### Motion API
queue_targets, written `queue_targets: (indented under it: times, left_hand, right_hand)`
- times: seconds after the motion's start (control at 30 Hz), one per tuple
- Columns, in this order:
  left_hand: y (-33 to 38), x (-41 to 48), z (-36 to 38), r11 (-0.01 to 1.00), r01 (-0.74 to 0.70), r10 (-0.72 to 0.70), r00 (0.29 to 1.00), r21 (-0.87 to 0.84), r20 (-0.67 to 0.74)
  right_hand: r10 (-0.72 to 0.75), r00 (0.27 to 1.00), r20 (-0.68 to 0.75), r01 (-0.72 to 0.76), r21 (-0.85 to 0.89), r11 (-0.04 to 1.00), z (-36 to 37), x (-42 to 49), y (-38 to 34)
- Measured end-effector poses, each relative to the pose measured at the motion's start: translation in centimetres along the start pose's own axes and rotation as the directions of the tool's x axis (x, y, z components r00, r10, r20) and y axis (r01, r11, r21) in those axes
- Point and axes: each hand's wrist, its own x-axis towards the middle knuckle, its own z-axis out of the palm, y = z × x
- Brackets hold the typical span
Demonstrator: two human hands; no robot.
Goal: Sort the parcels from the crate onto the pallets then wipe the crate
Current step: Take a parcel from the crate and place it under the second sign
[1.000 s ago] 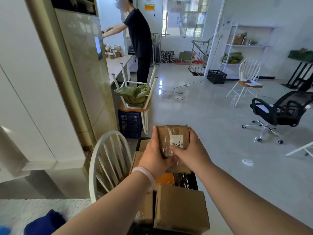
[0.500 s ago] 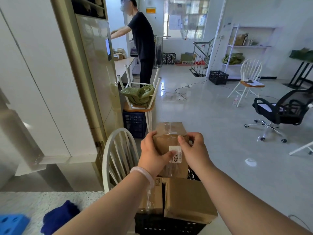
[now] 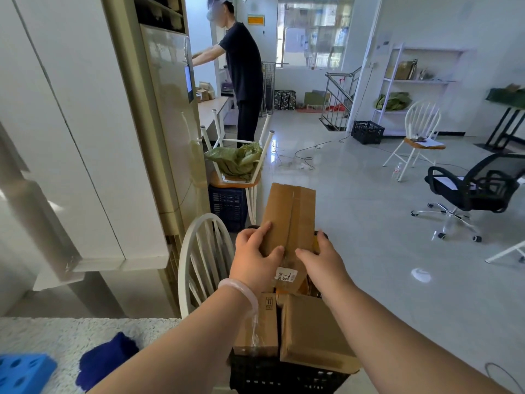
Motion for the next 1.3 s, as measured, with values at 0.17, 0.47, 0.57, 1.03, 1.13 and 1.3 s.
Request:
queue_targets:
  times: [0.17, 0.47, 0.57, 1.03, 1.13, 1.3]
  left_hand:
    - [-0.8, -0.1, -0.2, 0.997, 0.015, -0.017, 0.999, 0.075, 0.029]
    - [-0.8, 0.1, -0.4, 0.967, 0.133, -0.138, 0.990, 0.218, 0.008]
    - [-1.0, 0.4, -0.7, 0.973, 0.174, -0.184, 0.982, 0.154, 0.053]
    - [-2.3, 0.0, -2.4, 0.895, 0.323, -0.252, 0.935, -0.307, 0.249]
    - [-2.1, 0.2, -2.2, 0.913, 0.314, -0.247, 0.934, -0.261, 0.260]
    - [-2.0, 0.1, -2.3, 0.922, 0.274, -0.218, 0.951, -0.273, 0.219]
  right_hand:
    - [-0.063, 0.995, 0.083, 0.067, -0.056, 0.996, 0.6, -0.4, -0.1]
    - [-0.191, 0.967, 0.168, 0.213, -0.125, 0.969, 2.4, -1.7, -0.3]
    - [-0.249, 0.952, 0.177, 0.280, -0.175, 0.944, 2.7, -1.9, 0.1]
    - [-0.094, 0.995, 0.026, 0.097, -0.156, 0.983, 0.2, 0.4, 1.6]
    - [-0.135, 0.990, 0.030, 0.138, -0.159, 0.978, 0.5, 0.2, 1.6]
    - [-0.120, 0.992, -0.040, 0.118, -0.032, 0.992, 0.7, 0.2, 1.7]
